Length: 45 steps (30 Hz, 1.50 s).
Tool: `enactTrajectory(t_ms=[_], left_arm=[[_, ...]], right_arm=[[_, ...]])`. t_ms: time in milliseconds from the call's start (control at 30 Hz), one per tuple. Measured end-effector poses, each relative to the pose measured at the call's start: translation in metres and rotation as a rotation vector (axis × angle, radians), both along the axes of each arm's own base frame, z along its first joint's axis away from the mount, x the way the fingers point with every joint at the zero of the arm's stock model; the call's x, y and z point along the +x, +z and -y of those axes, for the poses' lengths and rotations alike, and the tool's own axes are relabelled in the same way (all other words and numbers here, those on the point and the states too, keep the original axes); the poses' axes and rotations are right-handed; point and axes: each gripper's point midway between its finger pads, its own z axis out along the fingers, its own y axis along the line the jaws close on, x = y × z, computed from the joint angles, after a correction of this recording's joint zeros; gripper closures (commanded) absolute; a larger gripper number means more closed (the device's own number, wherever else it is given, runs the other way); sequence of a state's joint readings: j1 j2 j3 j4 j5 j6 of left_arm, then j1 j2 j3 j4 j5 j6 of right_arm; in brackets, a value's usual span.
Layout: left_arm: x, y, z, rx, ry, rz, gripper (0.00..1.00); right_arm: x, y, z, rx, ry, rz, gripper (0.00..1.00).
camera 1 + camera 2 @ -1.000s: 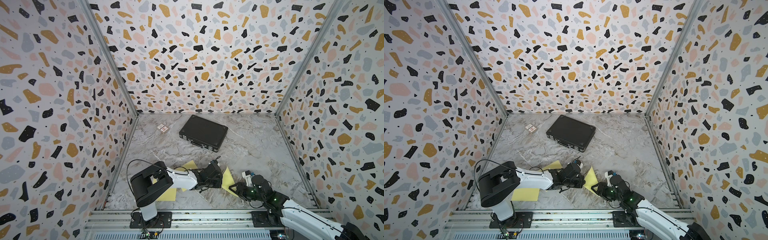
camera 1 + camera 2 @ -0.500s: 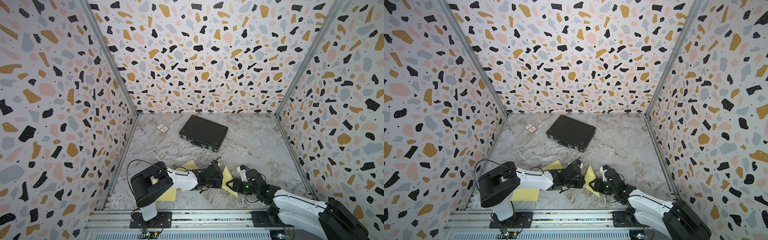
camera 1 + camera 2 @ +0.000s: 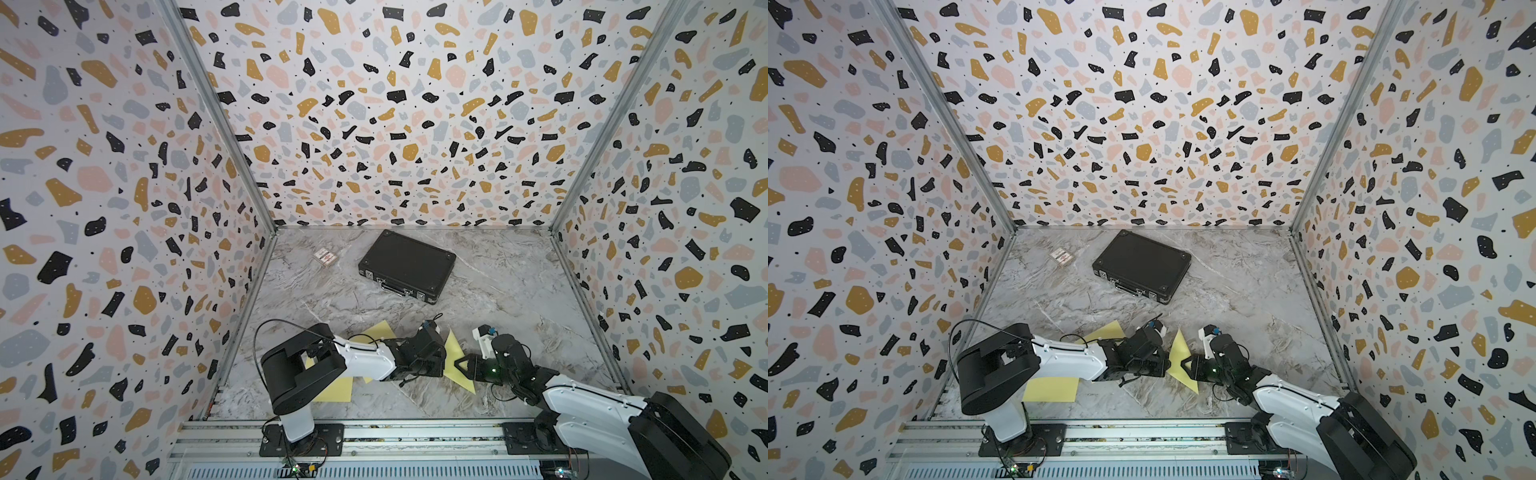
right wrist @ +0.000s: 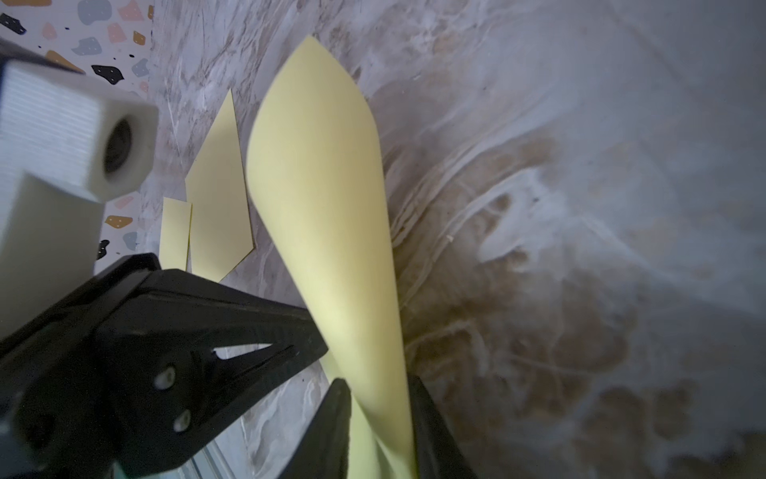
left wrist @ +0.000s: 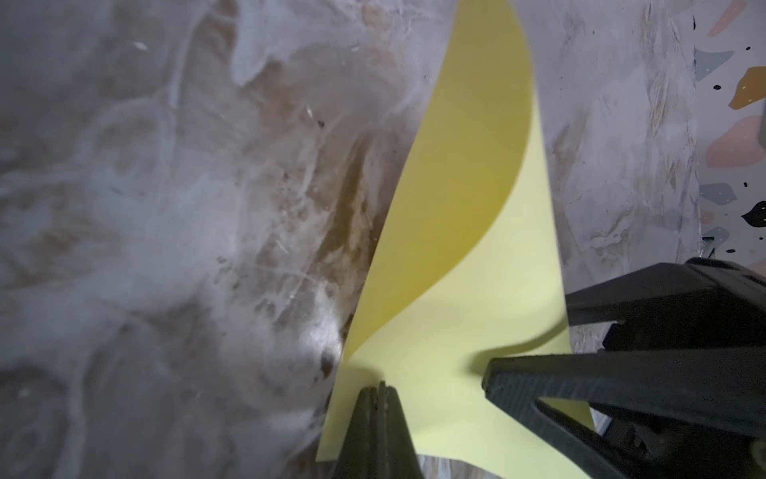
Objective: Fold the square paper diagonally
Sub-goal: Fold the paper at the center of the board.
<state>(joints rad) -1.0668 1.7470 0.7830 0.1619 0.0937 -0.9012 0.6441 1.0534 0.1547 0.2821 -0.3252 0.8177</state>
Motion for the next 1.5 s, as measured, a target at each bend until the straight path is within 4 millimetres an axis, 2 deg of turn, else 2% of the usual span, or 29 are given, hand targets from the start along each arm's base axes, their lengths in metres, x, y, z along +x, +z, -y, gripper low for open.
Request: enactTrajectory(t_ms=[100, 167, 200, 233, 267, 333, 400, 500, 633, 700, 867, 900, 1067, 1167, 1233, 1333, 1500], left_arm=[[-0.001, 0.000, 0.001, -0.004, -0.002, 0.001, 1.00], [0.000, 0.000, 0.002, -0.008, -0.002, 0.003, 1.00], [0.000, 0.000, 0.002, -0.008, -0.003, 0.003, 1.00], [0.000, 0.000, 0.002, -0.009, -0.003, 0.004, 1.00], [0.000, 0.000, 0.002, -0.010, -0.003, 0.005, 1.00], [0.000, 0.000, 0.002, -0.011, -0.009, 0.011, 1.00], [0.000, 0.000, 0.002, -0.012, -0.018, 0.018, 1.00], [0.000, 0.000, 0.003, -0.013, -0.025, 0.024, 1.00], [0.000, 0.000, 0.003, -0.016, -0.032, 0.029, 1.00], [-0.001, 0.000, 0.003, -0.018, -0.034, 0.032, 1.00], [-0.001, 0.000, 0.003, -0.022, -0.035, 0.035, 1.00], [-0.001, 0.000, 0.003, -0.023, -0.036, 0.036, 1.00], [-0.001, 0.000, 0.004, -0.025, -0.039, 0.040, 1.00], [-0.001, 0.000, 0.005, -0.027, -0.041, 0.042, 1.00], [-0.001, 0.000, 0.005, -0.027, -0.042, 0.042, 1.00], [-0.001, 0.000, 0.005, -0.026, -0.042, 0.043, 1.00], [-0.001, 0.000, 0.005, -0.028, -0.043, 0.044, 1.00]], right_arm=[[0.001, -0.001, 0.000, -0.008, 0.009, 0.010, 0.97], [0.002, -0.001, 0.000, -0.009, 0.014, 0.016, 0.96], [0.003, -0.001, 0.000, -0.009, 0.016, 0.022, 0.89], [0.003, -0.001, 0.000, -0.009, 0.019, 0.025, 0.71], [0.003, -0.001, 0.000, -0.009, 0.023, 0.028, 0.60], [0.004, 0.000, -0.001, -0.006, 0.027, 0.030, 0.50], [0.006, 0.003, -0.004, 0.000, 0.036, 0.042, 0.47], [0.011, 0.006, -0.007, 0.004, 0.039, 0.055, 0.48], [0.021, 0.005, -0.007, -0.005, 0.026, 0.060, 0.57], [0.025, 0.003, -0.006, -0.009, 0.019, 0.060, 0.65], [0.034, 0.002, -0.009, -0.005, 0.017, 0.062, 0.96], [0.035, 0.003, -0.010, 0.000, 0.019, 0.064, 1.00], [0.038, 0.006, -0.011, 0.019, 0.018, 0.070, 0.98], [0.039, 0.008, -0.011, 0.032, 0.018, 0.069, 0.71], [0.042, 0.011, -0.011, 0.044, 0.013, 0.077, 0.63], [0.046, 0.016, -0.011, 0.063, 0.004, 0.091, 0.63], [0.051, 0.017, -0.013, 0.079, 0.007, 0.095, 0.71]])
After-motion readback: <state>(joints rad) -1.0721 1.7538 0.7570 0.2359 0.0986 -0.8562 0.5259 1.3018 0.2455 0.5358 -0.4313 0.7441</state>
